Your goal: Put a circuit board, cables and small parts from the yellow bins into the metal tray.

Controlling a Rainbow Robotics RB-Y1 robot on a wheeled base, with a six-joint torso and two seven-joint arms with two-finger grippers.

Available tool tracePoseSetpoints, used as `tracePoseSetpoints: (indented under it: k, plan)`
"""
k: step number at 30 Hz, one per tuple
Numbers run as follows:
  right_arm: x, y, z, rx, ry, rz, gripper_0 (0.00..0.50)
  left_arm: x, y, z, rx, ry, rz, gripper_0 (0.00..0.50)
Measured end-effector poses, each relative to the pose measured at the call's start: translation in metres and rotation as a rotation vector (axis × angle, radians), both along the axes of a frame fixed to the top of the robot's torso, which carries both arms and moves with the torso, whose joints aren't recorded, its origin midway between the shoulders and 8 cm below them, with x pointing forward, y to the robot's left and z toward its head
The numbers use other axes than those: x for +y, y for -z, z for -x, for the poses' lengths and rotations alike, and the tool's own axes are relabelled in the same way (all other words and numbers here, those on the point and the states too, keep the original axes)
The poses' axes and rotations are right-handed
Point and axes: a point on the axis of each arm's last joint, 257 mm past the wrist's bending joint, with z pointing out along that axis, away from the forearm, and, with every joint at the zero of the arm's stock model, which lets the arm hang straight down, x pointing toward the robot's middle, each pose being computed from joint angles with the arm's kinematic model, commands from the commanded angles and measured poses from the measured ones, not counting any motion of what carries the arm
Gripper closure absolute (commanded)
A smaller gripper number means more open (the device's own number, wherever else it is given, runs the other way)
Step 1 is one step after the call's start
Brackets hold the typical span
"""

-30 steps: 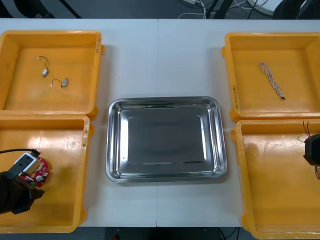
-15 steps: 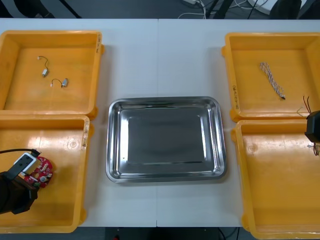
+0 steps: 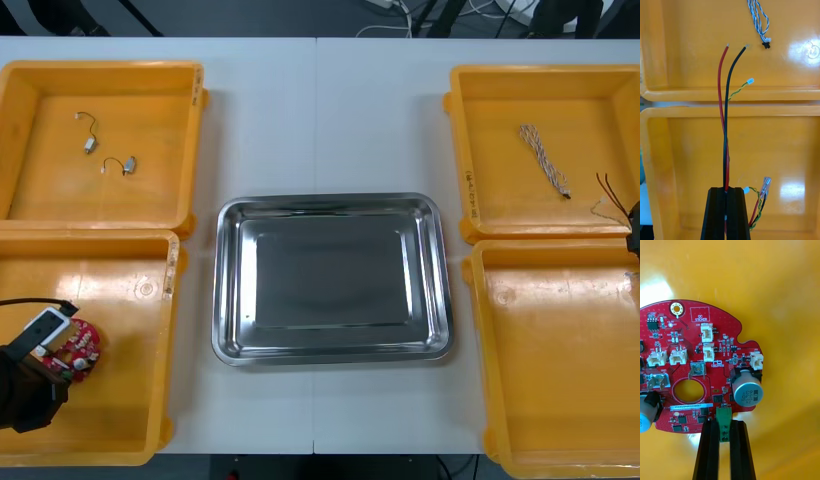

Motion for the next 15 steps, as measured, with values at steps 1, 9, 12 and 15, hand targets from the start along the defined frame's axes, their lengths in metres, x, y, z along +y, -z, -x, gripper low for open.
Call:
tracePoseSetpoints:
  k: [1, 9, 12, 15]
  plan:
    - [0.001, -0.002, 0.0, 0.007, -0.011, -0.005, 0.5, 0.001, -0.003, 0.001, 0.009, 0.001, -0.006, 0.5]
    - [0.012, -0.022, 0.004, 0.026, -0.102, -0.014, 0.5, 0.008, -0.046, -0.011, 0.013, 0.016, -0.049, 0.5]
    - [0.018, -0.027, 0.005, 0.036, -0.143, 0.004, 0.5, 0.01, -0.06, -0.016, 0.019, 0.022, -0.063, 0.5]
    - [0.029, -0.027, 0.006, 0.056, -0.191, 0.02, 0.5, 0.011, -0.075, -0.023, 0.018, 0.028, -0.08, 0.5]
